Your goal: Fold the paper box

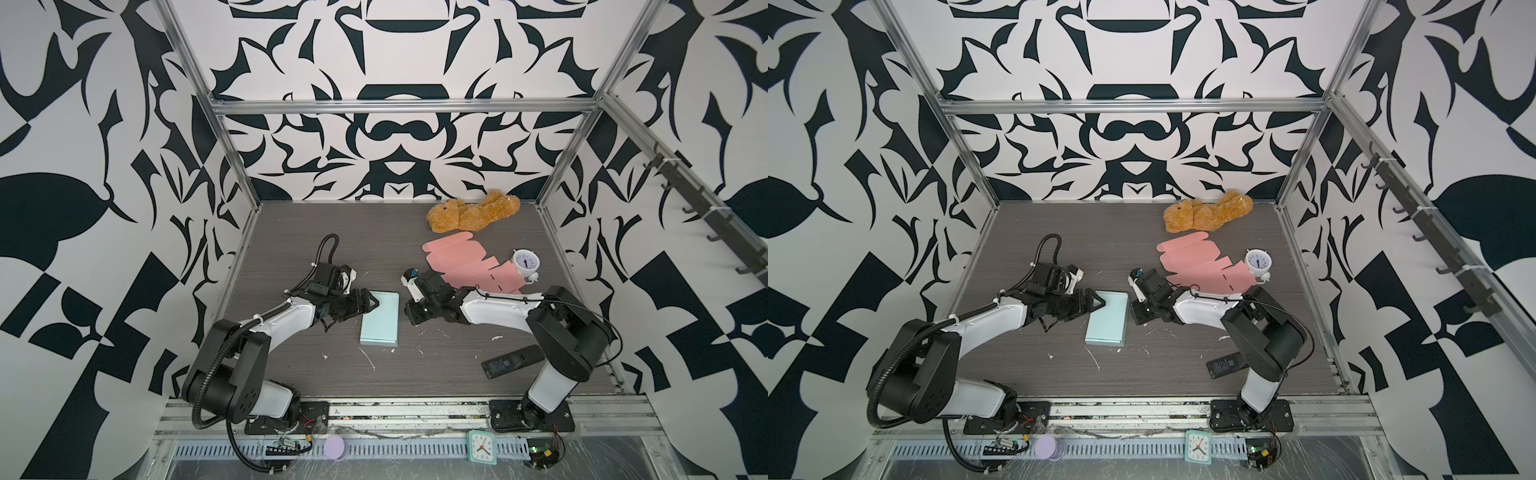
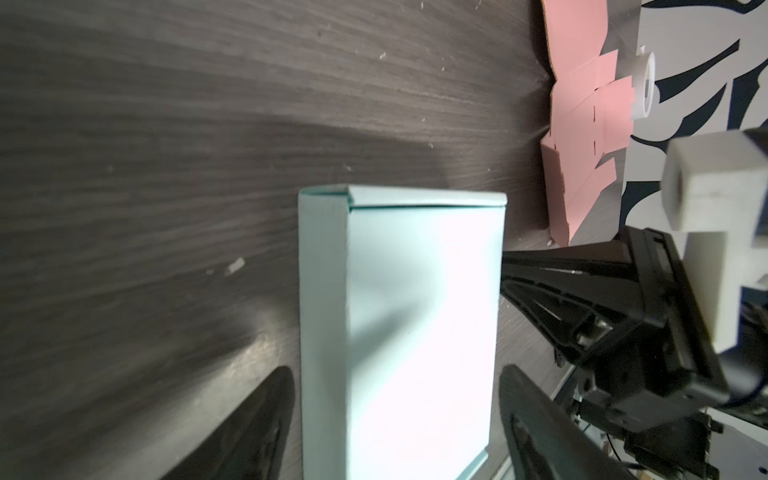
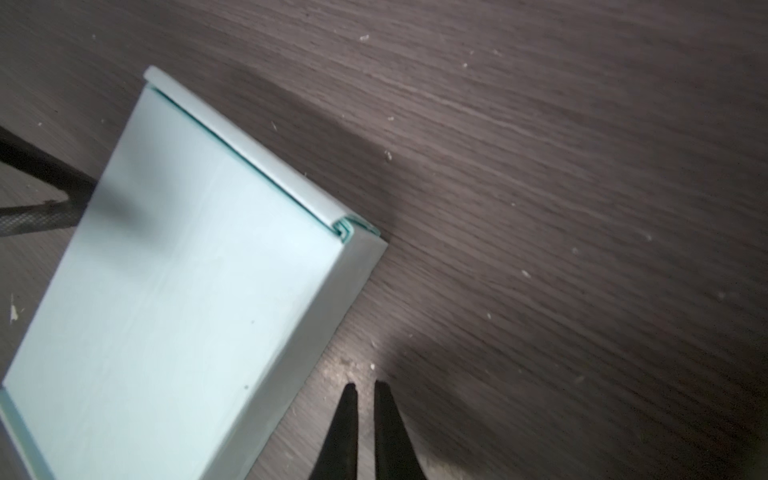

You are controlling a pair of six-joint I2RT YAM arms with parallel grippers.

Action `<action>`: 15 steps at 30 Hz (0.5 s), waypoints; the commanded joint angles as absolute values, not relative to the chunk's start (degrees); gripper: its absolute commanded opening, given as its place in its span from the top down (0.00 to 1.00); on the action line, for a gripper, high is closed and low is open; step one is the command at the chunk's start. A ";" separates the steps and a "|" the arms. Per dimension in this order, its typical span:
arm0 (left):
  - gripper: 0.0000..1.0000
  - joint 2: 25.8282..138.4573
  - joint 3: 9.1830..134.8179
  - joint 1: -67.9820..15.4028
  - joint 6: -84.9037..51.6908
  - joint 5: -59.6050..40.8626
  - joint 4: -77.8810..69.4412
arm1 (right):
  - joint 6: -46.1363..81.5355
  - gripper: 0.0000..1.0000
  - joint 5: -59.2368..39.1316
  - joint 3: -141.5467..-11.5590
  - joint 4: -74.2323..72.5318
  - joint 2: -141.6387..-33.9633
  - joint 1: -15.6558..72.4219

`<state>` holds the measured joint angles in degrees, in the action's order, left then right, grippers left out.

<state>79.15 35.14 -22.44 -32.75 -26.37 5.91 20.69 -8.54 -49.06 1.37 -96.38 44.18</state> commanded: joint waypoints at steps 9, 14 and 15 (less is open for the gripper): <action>0.20 66.86 28.02 -24.68 -35.72 -26.41 11.51 | 25.07 0.88 -6.00 -43.38 3.33 -89.31 50.50; 0.20 65.82 26.24 -25.39 -36.69 -26.02 11.43 | 26.63 0.88 -5.71 -42.10 2.98 -89.14 52.50; 0.20 65.83 26.21 -25.55 -36.80 -26.01 11.43 | 26.79 0.88 -5.64 -42.14 3.05 -89.25 52.94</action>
<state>66.37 27.07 -25.21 -35.79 -26.33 9.80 25.17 -6.98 -42.37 3.01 -90.35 52.05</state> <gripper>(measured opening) 0.800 0.124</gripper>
